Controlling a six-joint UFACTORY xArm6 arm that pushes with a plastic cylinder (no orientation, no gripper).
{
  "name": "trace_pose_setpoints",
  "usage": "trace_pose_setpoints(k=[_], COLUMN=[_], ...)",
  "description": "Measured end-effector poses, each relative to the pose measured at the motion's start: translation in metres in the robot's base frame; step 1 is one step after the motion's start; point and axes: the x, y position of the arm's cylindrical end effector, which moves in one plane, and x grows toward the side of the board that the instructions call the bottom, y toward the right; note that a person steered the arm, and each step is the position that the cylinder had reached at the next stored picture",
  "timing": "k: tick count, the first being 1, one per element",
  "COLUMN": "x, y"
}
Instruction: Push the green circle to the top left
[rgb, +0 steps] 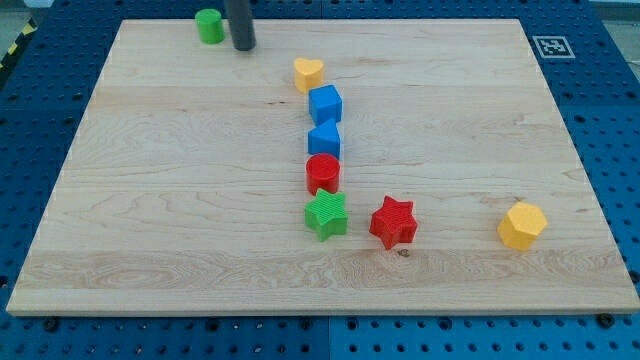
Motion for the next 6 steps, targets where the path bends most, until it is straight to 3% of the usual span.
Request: trace_pose_setpoints(k=[1,5,6], x=[-0.020,-0.050,-0.052], y=[0.007,-0.090,-0.090])
